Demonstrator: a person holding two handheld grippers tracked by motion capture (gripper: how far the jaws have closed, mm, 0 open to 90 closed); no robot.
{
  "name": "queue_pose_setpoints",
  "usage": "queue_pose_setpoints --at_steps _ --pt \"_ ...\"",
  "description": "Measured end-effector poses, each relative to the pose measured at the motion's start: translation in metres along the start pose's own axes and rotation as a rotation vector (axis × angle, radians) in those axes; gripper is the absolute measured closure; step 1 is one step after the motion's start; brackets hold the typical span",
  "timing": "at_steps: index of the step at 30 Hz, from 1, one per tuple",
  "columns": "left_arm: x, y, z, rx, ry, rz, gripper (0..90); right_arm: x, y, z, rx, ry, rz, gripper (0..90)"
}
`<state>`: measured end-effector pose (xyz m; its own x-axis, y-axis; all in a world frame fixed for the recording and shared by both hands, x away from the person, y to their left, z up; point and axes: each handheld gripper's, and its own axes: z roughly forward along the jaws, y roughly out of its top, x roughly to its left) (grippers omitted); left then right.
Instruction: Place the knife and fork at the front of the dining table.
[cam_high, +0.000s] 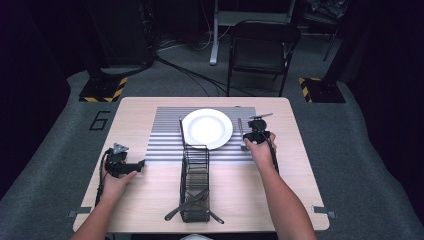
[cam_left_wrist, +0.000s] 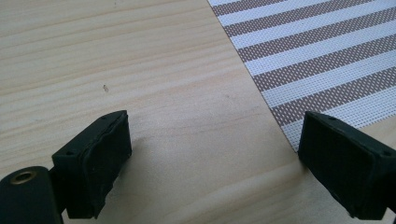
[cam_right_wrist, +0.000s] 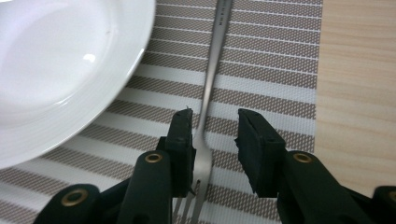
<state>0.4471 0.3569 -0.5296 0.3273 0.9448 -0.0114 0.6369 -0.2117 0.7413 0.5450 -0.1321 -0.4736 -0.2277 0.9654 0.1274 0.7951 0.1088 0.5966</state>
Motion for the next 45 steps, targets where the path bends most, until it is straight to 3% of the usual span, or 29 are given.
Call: queue_pose_setpoints --at_steps 2,4,8,11,14,16,21,30,31,33,35,42,45 --pt "0.0 0.0 0.0 0.0 0.0 0.0 9.4 0.003 -0.006 -0.007 0.016 0.031 -0.024 58.9" --pt "0.0 0.0 0.0 0.001 -0.001 -0.002 9.6 0.004 -0.008 -0.011 0.011 0.033 -0.044 57.8" --pt "0.0 0.0 0.0 -0.003 -0.001 -0.002 10.2 0.009 -0.019 -0.028 -0.042 0.067 -0.104 54.8" --pt "0.0 0.0 0.0 -0.003 -0.003 0.0 10.7 0.01 -0.029 -0.037 -0.072 0.14 -0.091 53.0" --pt "-0.001 0.0 -0.001 -0.008 -0.003 -0.001 12.1 0.014 -0.042 -0.047 -0.083 0.171 -0.102 51.2" --pt "-0.001 -0.001 0.0 -0.014 -0.005 -0.002 12.6 0.014 -0.05 -0.052 -0.097 0.162 -0.143 48.8" --pt "-0.001 0.0 0.0 -0.017 -0.006 0.001 14.0 0.014 -0.064 -0.054 -0.107 0.079 -0.211 46.7" --pt "-0.003 0.001 -0.003 -0.016 -0.019 0.0 21.1 0.008 -0.082 -0.051 -0.146 0.034 -0.199 49.6" --pt "-0.004 0.001 -0.004 -0.017 -0.024 -0.006 25.3 0.007 -0.084 -0.052 -0.153 0.032 -0.2 50.0" --pt "-0.005 0.002 -0.008 -0.013 -0.027 -0.007 41.7 0.006 -0.087 -0.051 -0.159 0.042 -0.203 50.2" --pt "-0.007 0.003 -0.009 -0.033 -0.04 -0.023 40.8 0.006 -0.089 -0.051 -0.156 0.031 -0.216 50.2" --pt "-0.014 0.006 -0.017 -0.004 -0.087 -0.025 41.3 0.008 -0.092 -0.052 -0.166 0.038 -0.217 50.4" --pt "-0.018 0.007 -0.021 -0.025 -0.113 -0.034 42.5 0.011 -0.092 -0.053 -0.162 0.044 -0.221 50.5"
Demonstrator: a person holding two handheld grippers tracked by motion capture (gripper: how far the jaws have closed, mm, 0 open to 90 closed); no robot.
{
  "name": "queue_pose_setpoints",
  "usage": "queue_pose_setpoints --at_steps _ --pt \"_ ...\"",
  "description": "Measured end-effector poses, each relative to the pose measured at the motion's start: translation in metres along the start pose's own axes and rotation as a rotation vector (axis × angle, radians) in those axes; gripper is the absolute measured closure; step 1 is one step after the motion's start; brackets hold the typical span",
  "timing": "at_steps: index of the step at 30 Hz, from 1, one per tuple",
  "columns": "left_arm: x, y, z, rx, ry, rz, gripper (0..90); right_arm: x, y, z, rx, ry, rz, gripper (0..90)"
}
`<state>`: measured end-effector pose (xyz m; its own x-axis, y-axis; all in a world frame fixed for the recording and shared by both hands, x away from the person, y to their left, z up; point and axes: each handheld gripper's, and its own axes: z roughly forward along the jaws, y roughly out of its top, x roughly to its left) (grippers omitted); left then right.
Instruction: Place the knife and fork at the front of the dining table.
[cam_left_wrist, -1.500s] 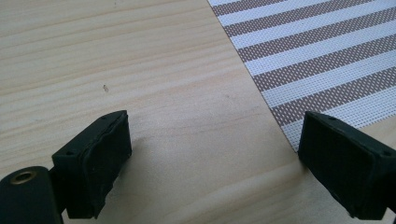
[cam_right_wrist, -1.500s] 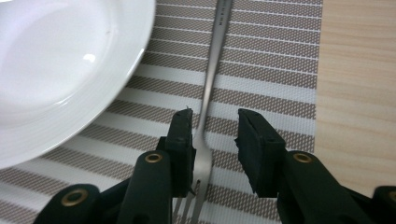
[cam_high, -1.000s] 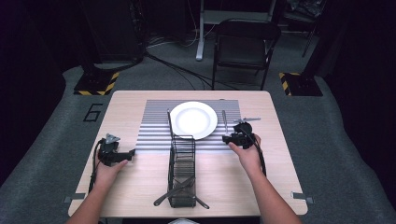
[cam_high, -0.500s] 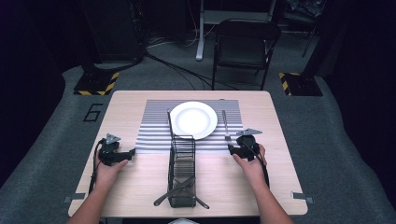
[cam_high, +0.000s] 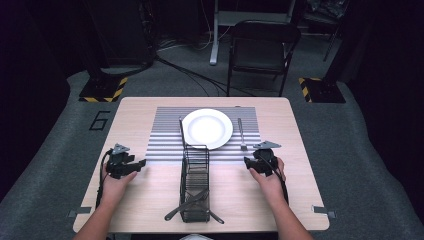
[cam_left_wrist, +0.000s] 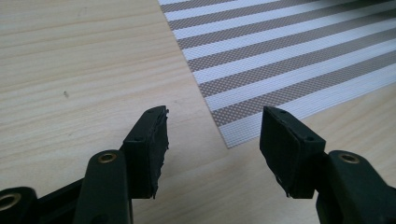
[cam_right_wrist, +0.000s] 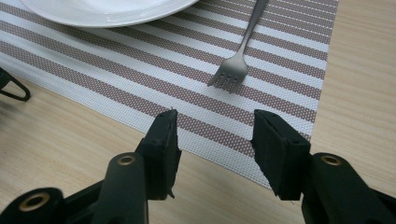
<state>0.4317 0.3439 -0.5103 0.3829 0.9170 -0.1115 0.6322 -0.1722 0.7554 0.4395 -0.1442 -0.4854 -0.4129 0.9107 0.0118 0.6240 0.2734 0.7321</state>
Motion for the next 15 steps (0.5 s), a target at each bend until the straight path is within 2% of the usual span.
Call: queue_pose_setpoints --at_steps 2,12,15 --pt "-0.001 0.002 -0.004 0.001 -0.023 0.001 42.7 0.001 0.0 0.0 0.001 0.002 0.001 50.6" --pt "-0.011 0.014 -0.023 -0.037 -0.027 0.025 44.8 -0.001 0.001 -0.006 -0.007 0.026 0.004 57.2" --pt "-0.015 0.02 -0.029 -0.048 -0.041 0.019 45.1 0.0 0.003 -0.008 -0.021 0.039 0.016 57.6"
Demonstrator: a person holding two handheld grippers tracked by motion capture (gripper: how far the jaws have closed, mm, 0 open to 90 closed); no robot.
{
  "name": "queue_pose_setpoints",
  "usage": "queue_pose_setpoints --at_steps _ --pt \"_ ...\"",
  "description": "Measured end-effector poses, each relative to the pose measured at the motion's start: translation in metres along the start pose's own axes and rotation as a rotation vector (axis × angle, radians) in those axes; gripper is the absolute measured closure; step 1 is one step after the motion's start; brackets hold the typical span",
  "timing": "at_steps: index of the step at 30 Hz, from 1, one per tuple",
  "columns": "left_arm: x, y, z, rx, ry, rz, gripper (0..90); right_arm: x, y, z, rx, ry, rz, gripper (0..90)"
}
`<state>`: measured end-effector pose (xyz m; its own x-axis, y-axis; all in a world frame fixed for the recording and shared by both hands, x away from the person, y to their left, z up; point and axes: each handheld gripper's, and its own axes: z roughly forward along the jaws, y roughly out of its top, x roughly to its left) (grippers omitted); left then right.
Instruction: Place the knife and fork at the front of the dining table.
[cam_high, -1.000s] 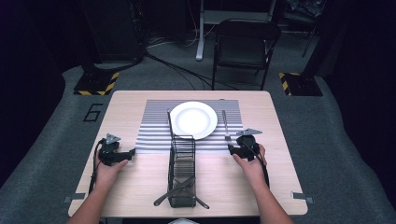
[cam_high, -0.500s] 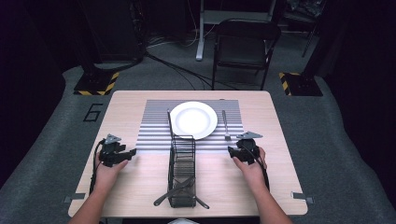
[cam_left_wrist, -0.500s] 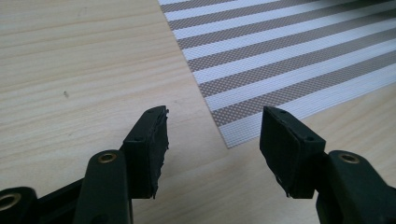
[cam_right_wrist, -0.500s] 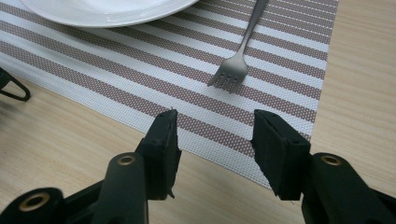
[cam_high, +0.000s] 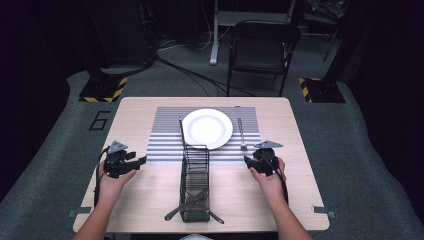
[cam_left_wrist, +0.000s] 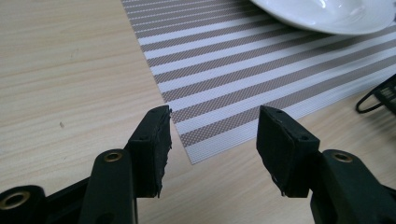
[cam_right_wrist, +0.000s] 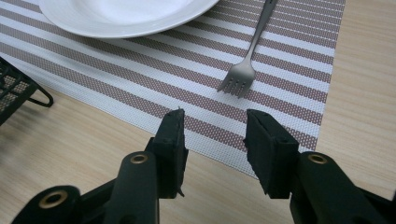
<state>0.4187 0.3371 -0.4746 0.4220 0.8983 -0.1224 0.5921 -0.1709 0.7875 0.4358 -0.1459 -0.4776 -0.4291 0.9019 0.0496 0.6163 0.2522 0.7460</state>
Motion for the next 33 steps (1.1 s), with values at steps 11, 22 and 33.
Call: queue_pose_setpoints --at_steps 11,22,33 --pt "-0.027 0.029 -0.014 -0.014 -0.084 0.011 47.7 -0.004 0.001 -0.003 0.018 0.062 0.02 56.1" --pt "-0.052 0.058 -0.016 -0.01 -0.125 0.096 45.9 -0.002 0.0 -0.001 0.028 0.084 0.026 55.4" --pt "-0.072 0.08 -0.016 -0.002 -0.182 0.123 49.7 -0.006 -0.001 -0.001 0.015 0.086 0.059 53.5"
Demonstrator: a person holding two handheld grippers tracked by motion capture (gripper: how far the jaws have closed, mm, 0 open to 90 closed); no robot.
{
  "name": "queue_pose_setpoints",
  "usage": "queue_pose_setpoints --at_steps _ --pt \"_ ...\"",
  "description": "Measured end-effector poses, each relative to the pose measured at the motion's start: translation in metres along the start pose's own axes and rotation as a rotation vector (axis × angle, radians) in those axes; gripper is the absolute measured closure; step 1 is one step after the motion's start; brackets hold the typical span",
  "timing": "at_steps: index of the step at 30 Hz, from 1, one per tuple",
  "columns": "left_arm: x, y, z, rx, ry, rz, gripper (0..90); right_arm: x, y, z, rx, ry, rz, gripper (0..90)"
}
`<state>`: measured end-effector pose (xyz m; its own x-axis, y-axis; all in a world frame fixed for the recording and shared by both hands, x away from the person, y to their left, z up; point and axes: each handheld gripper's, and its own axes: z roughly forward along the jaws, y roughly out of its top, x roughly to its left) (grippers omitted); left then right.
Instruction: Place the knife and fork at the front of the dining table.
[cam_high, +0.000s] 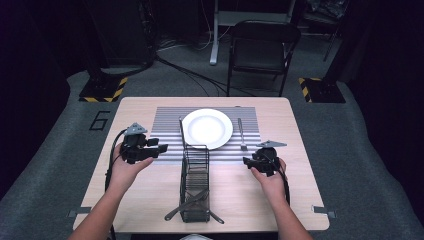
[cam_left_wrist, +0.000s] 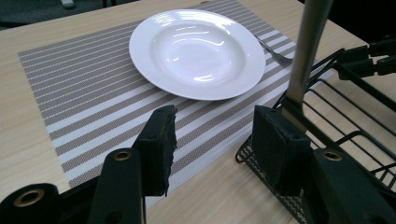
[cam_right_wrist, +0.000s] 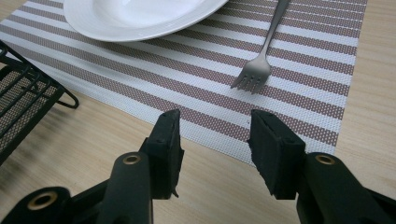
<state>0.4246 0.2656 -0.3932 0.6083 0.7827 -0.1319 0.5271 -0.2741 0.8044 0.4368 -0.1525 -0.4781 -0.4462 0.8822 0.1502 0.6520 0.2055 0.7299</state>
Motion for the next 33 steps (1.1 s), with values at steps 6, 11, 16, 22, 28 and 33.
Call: queue_pose_setpoints --at_steps 6,11,16,22,28,33 --pt "-0.009 0.009 -0.001 -0.007 -0.032 0.016 49.4 0.0 0.0 0.001 -0.002 0.02 0.015 53.3" --pt "-0.016 0.015 -0.001 -0.005 -0.053 0.034 49.6 0.0 0.0 0.001 0.001 0.024 0.019 53.3" --pt "-0.023 0.02 0.002 -0.001 -0.057 0.048 48.9 -0.001 0.0 0.001 0.0 0.03 0.028 53.0" --pt "-0.029 0.025 0.008 0.003 -0.077 0.057 48.5 -0.002 0.0 0.0 0.0 0.034 0.036 52.8" --pt "-0.036 0.028 0.02 0.013 -0.098 0.051 48.8 -0.003 -0.001 0.001 0.002 0.036 0.04 52.3" --pt "-0.041 0.028 0.028 0.014 -0.106 0.048 50.0 -0.004 -0.001 0.002 0.003 0.036 0.04 52.2"
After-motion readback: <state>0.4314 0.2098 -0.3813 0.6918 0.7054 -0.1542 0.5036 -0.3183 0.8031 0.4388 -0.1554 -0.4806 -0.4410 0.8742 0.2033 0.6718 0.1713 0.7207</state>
